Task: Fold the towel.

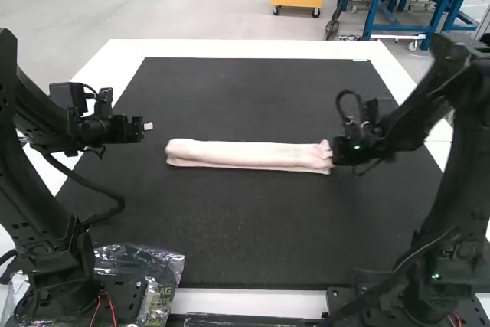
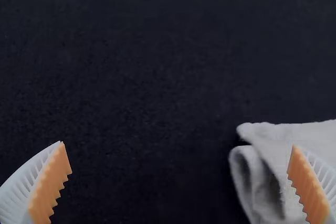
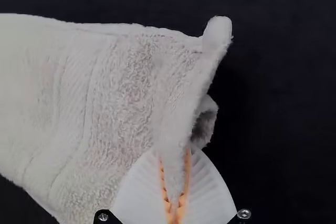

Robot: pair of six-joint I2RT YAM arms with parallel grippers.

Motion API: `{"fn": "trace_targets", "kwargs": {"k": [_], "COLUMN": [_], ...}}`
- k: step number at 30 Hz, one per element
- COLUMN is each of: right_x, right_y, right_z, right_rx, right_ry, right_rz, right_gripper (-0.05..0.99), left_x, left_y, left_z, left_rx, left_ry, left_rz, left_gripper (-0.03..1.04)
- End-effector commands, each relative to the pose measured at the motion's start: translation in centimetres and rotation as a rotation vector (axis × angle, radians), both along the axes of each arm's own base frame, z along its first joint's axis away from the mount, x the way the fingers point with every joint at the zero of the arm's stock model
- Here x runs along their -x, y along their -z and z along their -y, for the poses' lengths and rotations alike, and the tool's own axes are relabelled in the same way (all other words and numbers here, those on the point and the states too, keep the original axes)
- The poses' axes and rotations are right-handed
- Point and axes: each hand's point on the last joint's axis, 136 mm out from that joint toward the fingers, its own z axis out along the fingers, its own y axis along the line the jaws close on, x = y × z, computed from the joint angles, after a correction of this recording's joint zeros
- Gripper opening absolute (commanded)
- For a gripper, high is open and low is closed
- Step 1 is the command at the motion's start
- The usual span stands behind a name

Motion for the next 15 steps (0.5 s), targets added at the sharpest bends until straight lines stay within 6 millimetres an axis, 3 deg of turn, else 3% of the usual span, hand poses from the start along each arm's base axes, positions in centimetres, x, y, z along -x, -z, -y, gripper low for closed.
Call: {"fn": "trace_targets", "kwargs": {"k": [1, 4, 9, 15], "right_x": [-1.5, -1.6, -1.6, -0.7], "right_y": [-3.9, -6.2, -8.5, -9.5], "right_z": [3.8, 3.9, 2.0, -5.1], "right_rx": [0.008, -0.003, -0.021, -0.068], "right_ry": [0.056, 0.052, 0.010, -0.111], "right_rz": [0.088, 0.117, 0.131, 0.125], "right_gripper": [-0.03, -0.03, -0.03, -0.03], "left_x": [-1.2, -1.3, -1.4, -1.4], "left_y": [-2.6, -2.7, -2.8, -2.7], "left_z": [-0.4, -0.4, -0.3, 0.0], "left_rx": [-0.008, -0.010, -0.008, -0.016], "left_ry": [0.002, 0.003, 0.006, 0.013], "left_rz": [0.071, 0.076, 0.079, 0.079], "left_gripper": [0.97, 0.97, 0.97, 0.97]}}
